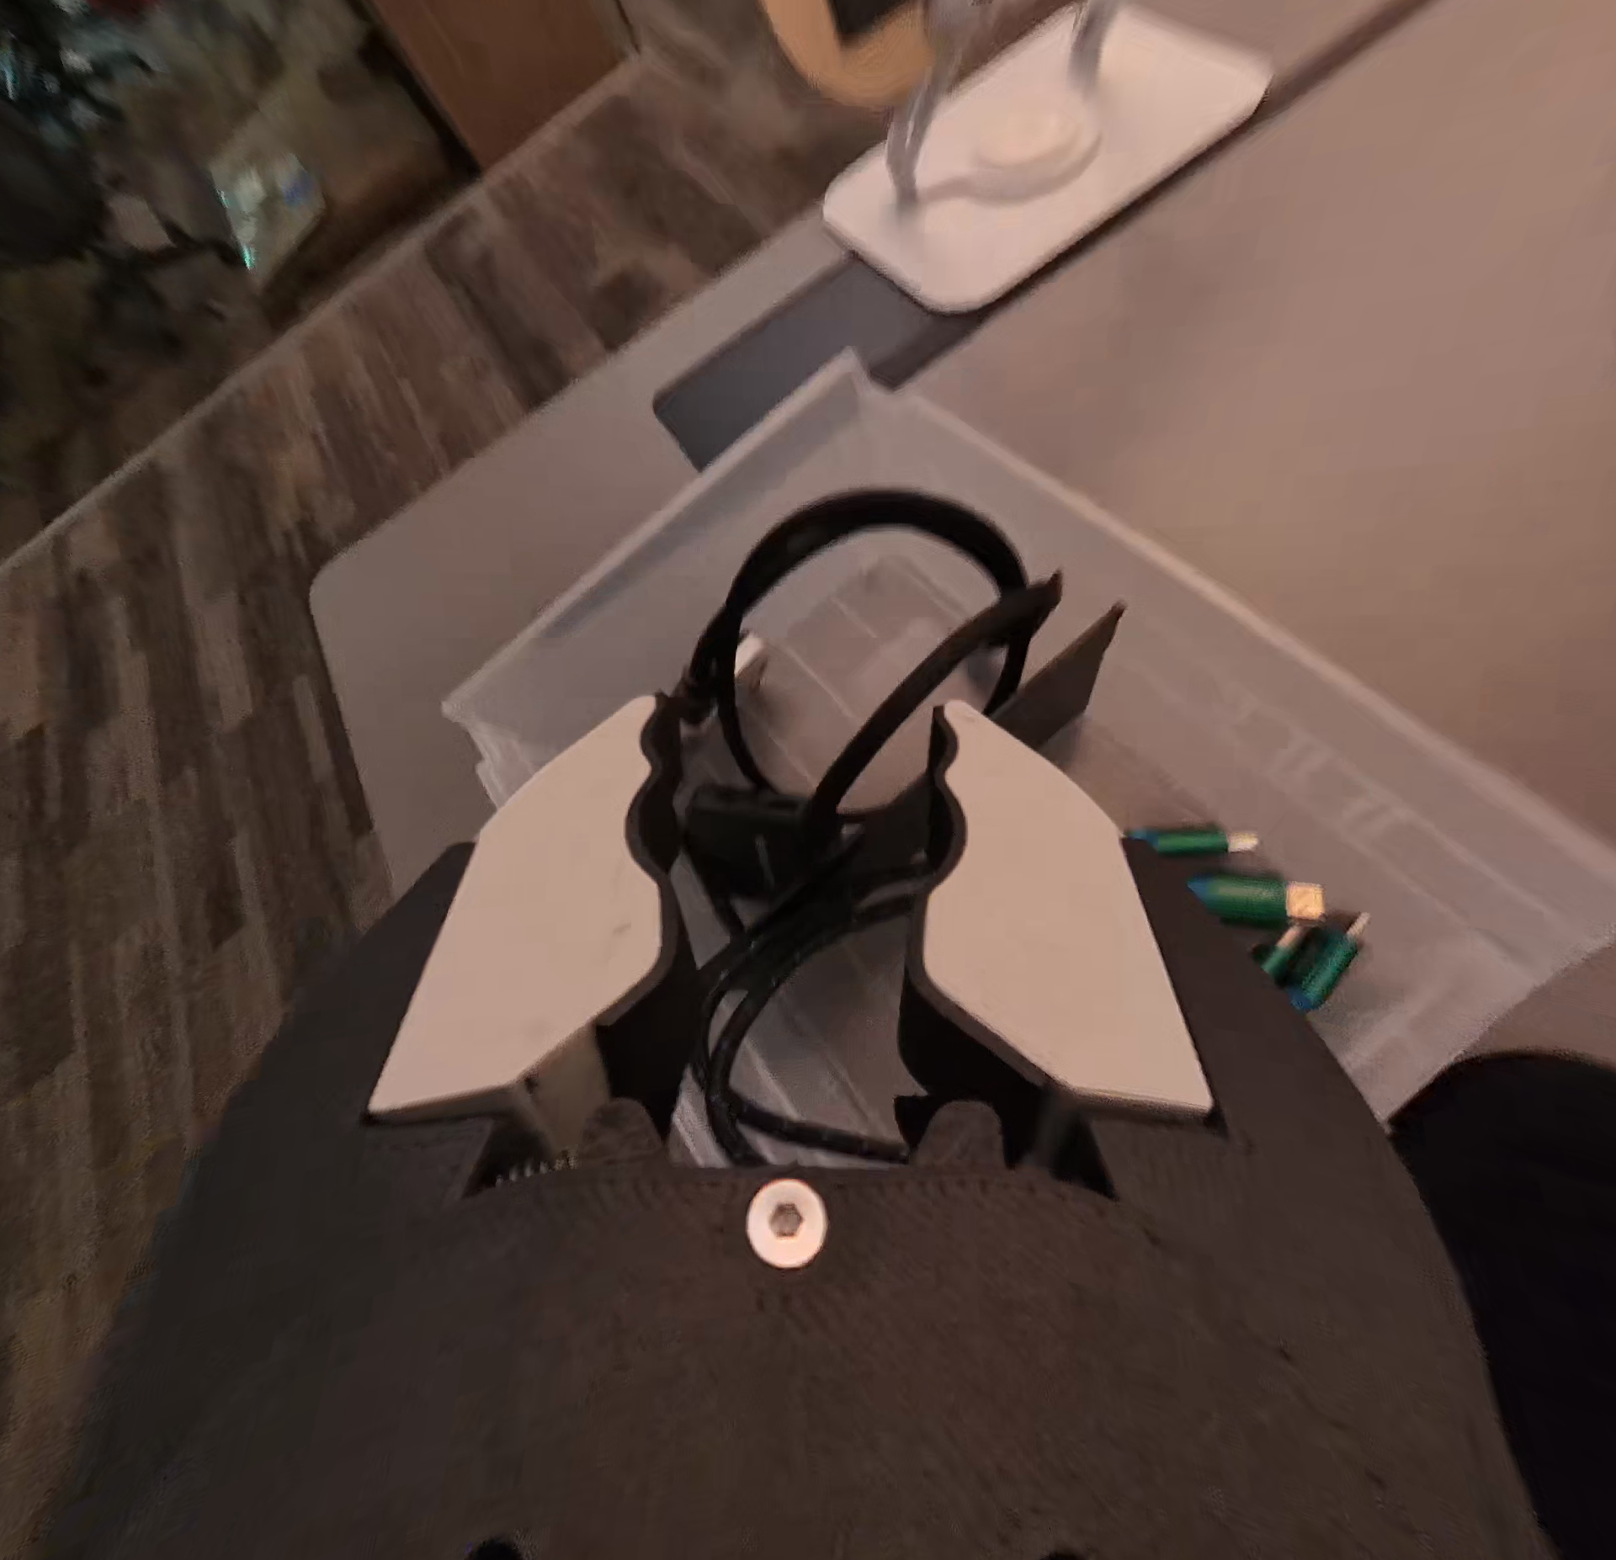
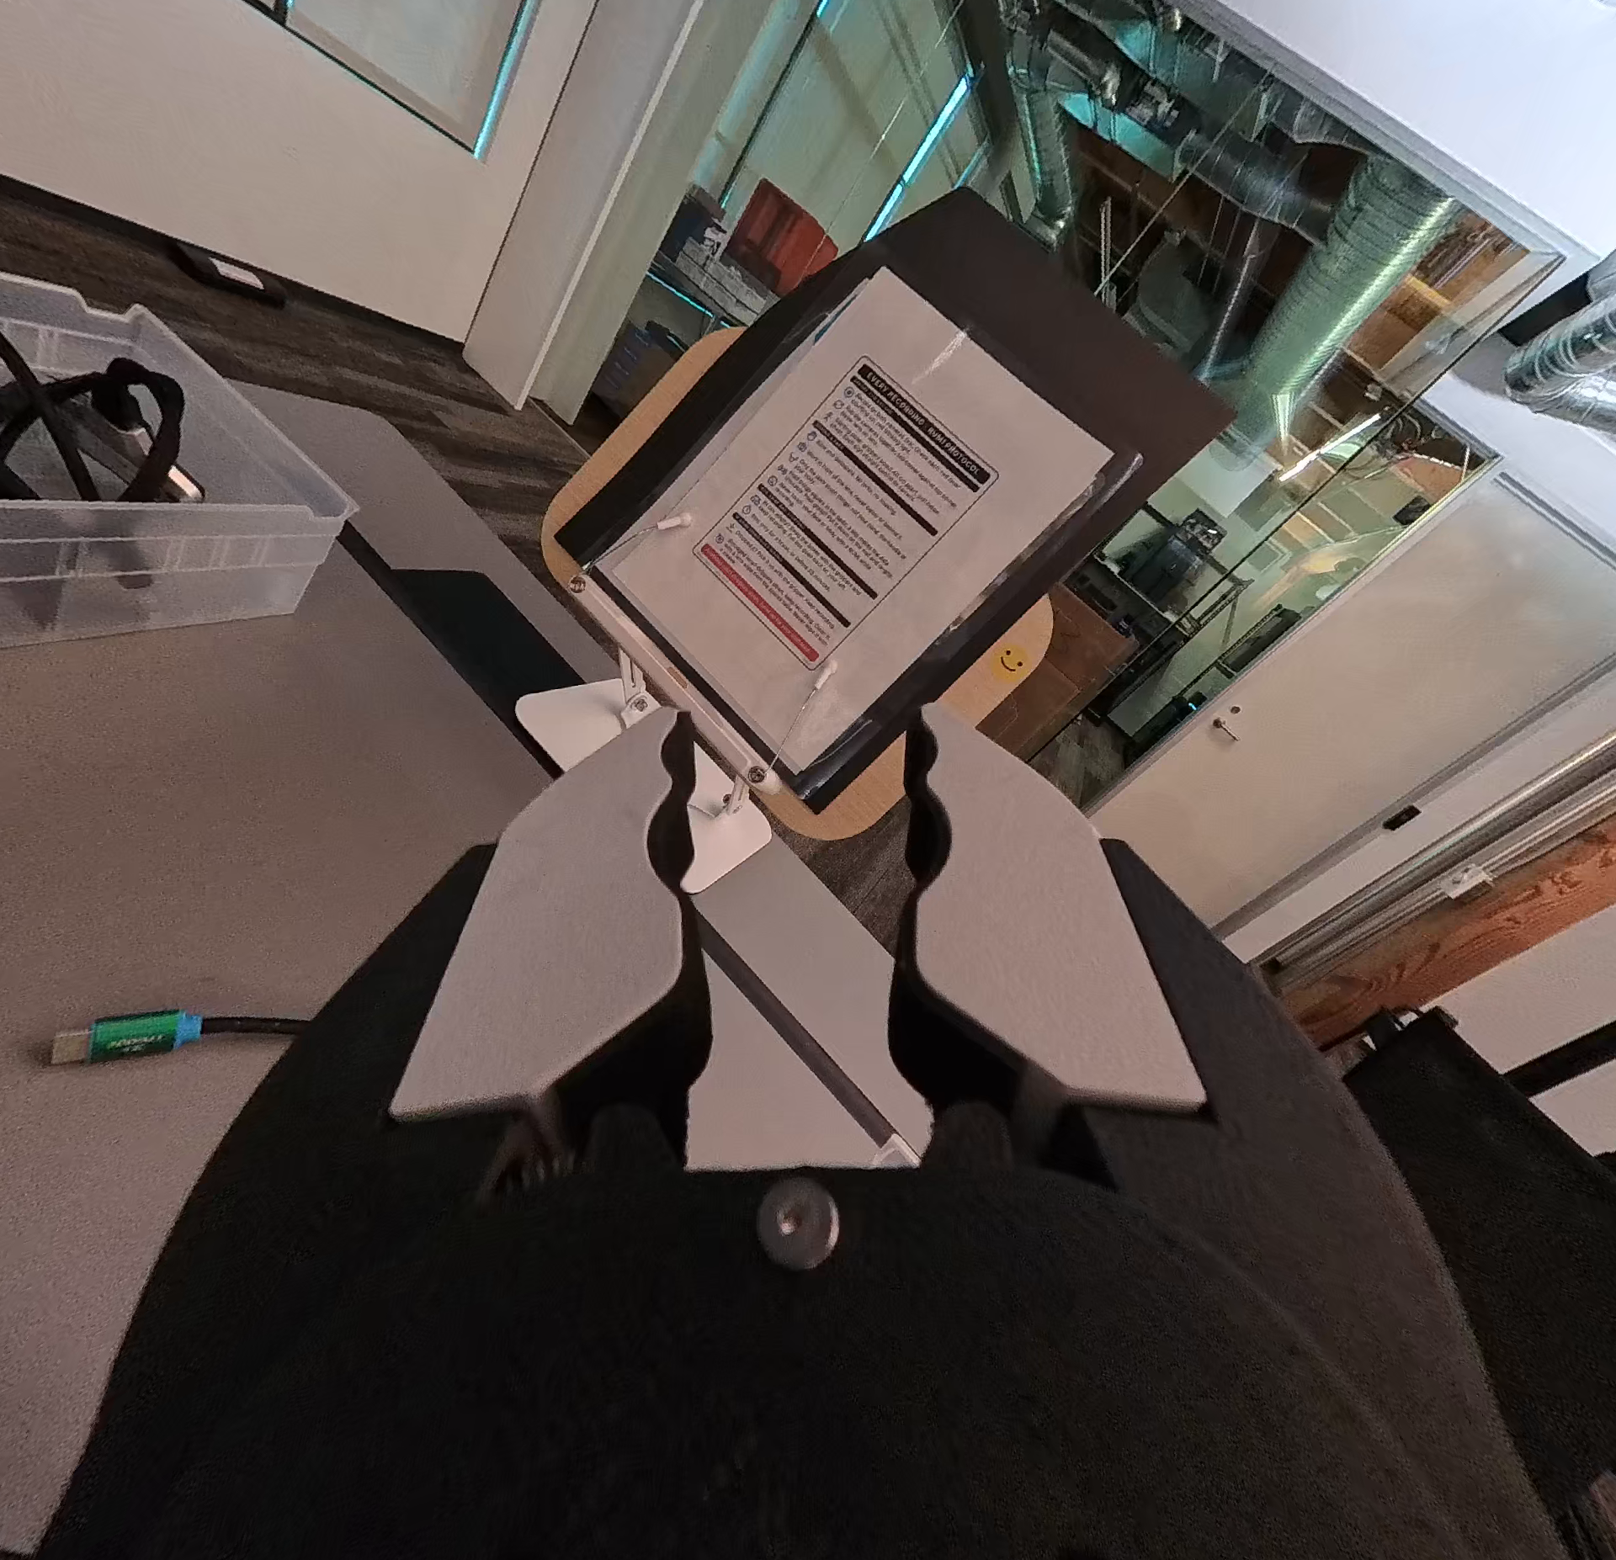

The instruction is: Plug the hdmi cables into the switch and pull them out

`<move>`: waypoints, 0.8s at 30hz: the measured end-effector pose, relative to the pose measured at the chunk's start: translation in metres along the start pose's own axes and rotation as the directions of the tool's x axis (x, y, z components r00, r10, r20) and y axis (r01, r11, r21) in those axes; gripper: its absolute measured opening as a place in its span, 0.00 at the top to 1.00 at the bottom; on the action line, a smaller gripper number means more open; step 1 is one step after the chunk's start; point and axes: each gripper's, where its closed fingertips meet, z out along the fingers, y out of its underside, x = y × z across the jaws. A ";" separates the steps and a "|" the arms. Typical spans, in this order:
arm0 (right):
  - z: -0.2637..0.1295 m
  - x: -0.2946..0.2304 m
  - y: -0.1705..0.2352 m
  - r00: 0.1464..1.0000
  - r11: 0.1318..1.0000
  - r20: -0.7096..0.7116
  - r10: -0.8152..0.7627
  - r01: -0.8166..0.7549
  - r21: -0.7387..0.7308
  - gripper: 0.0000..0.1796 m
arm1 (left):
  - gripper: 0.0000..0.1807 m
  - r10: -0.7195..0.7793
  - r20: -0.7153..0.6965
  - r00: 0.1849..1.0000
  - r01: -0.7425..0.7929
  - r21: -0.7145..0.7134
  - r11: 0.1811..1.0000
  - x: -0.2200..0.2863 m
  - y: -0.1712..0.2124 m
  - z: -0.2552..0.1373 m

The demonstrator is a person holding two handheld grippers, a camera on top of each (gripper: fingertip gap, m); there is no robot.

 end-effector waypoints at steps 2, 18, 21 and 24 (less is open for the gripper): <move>0.001 -0.001 0.002 1.000 1.000 0.002 -0.006 0.006 -0.010 0.74 | 0.75 -0.008 -0.022 1.000 0.007 -0.077 0.997 0.004 0.015 0.013; 0.004 -0.005 0.013 0.998 0.996 0.012 -0.062 0.063 -0.063 0.74 | 0.96 -0.064 0.169 0.984 0.066 -0.007 0.998 -0.036 0.000 0.008; 0.005 -0.005 0.014 0.998 0.995 0.016 -0.065 0.066 -0.070 0.74 | 0.96 -0.080 0.131 0.988 0.081 -0.007 0.997 -0.031 0.001 0.011; 0.007 -0.006 0.017 0.997 0.994 0.020 -0.070 0.071 -0.081 0.74 | 0.96 -0.095 0.030 0.995 0.094 0.012 0.995 -0.015 -0.002 0.016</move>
